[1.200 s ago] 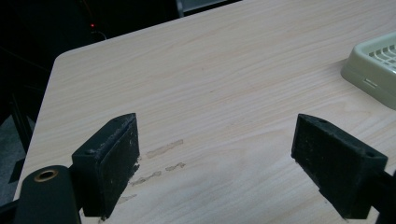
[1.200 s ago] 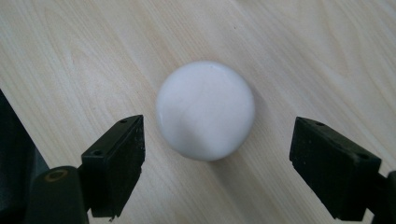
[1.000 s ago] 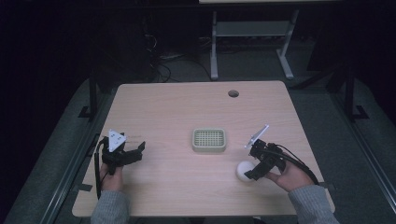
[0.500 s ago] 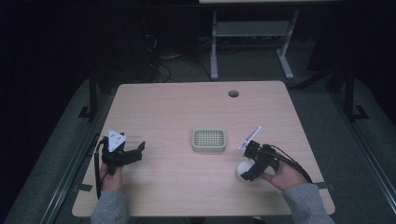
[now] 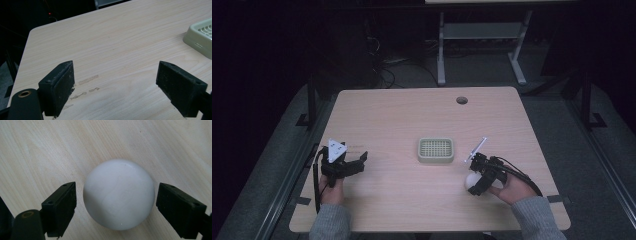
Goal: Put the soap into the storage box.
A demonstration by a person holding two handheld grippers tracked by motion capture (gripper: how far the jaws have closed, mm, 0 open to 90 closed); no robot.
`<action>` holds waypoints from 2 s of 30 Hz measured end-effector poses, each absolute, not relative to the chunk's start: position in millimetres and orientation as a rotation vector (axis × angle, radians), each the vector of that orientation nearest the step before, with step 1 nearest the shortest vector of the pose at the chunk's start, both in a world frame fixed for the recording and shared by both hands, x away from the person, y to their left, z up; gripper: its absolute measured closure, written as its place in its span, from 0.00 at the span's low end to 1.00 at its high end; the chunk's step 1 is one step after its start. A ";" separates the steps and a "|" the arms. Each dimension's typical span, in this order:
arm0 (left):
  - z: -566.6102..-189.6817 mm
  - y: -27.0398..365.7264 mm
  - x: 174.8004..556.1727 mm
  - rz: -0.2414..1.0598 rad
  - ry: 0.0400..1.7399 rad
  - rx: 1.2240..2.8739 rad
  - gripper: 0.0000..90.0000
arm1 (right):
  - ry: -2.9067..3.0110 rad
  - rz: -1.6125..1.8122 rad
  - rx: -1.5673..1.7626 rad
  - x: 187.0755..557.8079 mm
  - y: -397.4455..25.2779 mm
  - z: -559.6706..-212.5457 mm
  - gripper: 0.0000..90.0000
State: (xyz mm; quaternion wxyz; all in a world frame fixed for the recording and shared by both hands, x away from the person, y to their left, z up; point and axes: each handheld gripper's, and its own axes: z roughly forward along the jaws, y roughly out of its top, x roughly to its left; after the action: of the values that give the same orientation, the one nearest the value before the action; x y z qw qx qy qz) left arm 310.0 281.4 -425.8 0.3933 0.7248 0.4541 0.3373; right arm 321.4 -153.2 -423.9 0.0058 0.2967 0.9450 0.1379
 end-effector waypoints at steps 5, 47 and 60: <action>-425.7 281.6 310.0 0.858 1.149 1.841 0.16 | 2.965 0.398 0.923 322.3 -149.7 -427.2 0.18; -425.7 281.0 309.7 0.859 1.142 1.845 0.16 | 2.996 0.277 0.888 326.0 -140.6 -441.2 0.26; -426.0 281.3 310.4 0.854 1.148 1.843 0.16 | 2.987 0.328 0.884 328.8 -143.1 -427.7 0.26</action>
State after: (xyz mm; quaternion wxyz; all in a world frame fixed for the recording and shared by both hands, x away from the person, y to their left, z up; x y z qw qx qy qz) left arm 310.4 281.3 -426.0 0.3934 0.7263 0.4523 0.3364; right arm 328.8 -143.1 -427.7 0.0044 0.2822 0.9536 0.1049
